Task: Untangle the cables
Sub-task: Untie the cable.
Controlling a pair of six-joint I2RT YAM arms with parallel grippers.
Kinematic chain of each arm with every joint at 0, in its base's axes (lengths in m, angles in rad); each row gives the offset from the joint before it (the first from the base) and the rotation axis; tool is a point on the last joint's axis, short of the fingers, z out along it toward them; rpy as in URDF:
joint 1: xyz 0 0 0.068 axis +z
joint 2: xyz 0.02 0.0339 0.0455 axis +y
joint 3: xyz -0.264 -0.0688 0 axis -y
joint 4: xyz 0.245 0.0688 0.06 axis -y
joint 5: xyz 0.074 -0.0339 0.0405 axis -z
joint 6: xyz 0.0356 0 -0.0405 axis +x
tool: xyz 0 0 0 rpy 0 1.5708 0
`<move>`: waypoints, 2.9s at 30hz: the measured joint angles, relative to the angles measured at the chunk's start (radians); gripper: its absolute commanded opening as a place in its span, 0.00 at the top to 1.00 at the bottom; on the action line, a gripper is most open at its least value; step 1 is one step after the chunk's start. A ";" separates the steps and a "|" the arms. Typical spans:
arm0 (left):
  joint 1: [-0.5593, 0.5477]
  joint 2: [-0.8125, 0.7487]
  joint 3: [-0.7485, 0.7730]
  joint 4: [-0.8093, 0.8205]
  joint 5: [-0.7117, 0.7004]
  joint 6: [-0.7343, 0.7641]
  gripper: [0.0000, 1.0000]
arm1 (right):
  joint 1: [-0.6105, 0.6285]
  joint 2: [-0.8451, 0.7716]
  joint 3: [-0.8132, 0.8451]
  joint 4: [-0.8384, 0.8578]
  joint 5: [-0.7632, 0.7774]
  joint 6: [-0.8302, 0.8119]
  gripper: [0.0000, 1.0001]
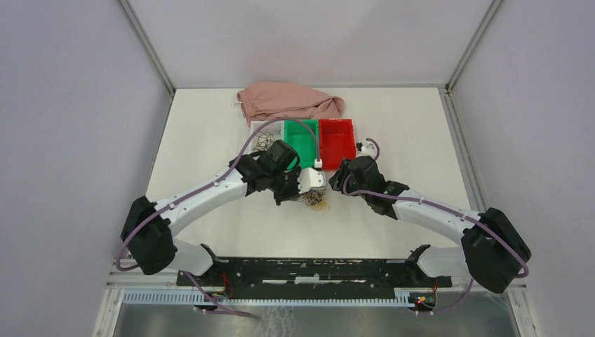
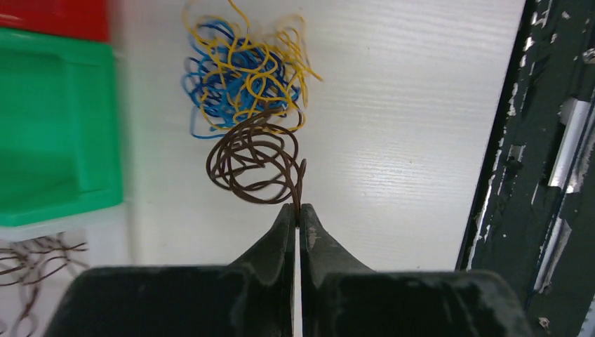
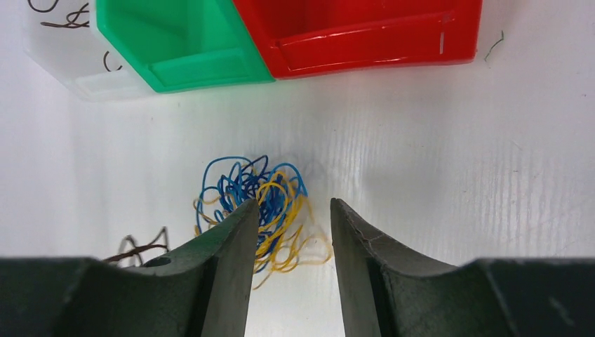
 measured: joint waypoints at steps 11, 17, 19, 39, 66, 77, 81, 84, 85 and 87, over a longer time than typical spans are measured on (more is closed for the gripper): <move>0.005 -0.111 0.306 -0.272 0.029 0.069 0.97 | -0.001 -0.114 -0.061 0.140 -0.108 -0.129 0.32; 0.005 -0.122 0.392 -0.344 0.028 0.085 0.97 | -0.001 -0.200 -0.122 0.270 -0.259 -0.226 0.31; 0.005 -0.130 0.394 -0.357 0.028 0.085 0.97 | -0.001 -0.218 -0.123 0.298 -0.307 -0.245 0.31; 0.005 -0.138 0.443 -0.423 0.071 0.062 0.97 | 0.132 -0.166 -0.031 0.399 -0.481 -0.290 0.35; 0.005 -0.179 0.402 -0.414 0.045 0.082 0.97 | 0.132 -0.335 -0.061 0.314 -0.461 -0.241 0.47; 0.005 -0.187 0.399 -0.400 0.044 0.082 0.97 | 0.140 -0.193 0.019 0.311 -0.551 -0.242 0.61; 0.005 -0.198 0.393 -0.400 0.044 0.082 0.97 | 0.141 -0.203 0.027 0.290 -0.528 -0.253 0.58; 0.005 -0.204 0.385 -0.401 0.045 0.082 0.97 | 0.141 -0.222 0.027 0.255 -0.515 -0.270 0.73; 0.005 -0.205 0.383 -0.400 0.045 0.082 0.97 | 0.141 -0.229 0.027 0.246 -0.509 -0.277 0.79; 0.005 -0.205 0.383 -0.400 0.045 0.082 0.97 | 0.141 -0.239 0.027 0.237 -0.506 -0.285 0.87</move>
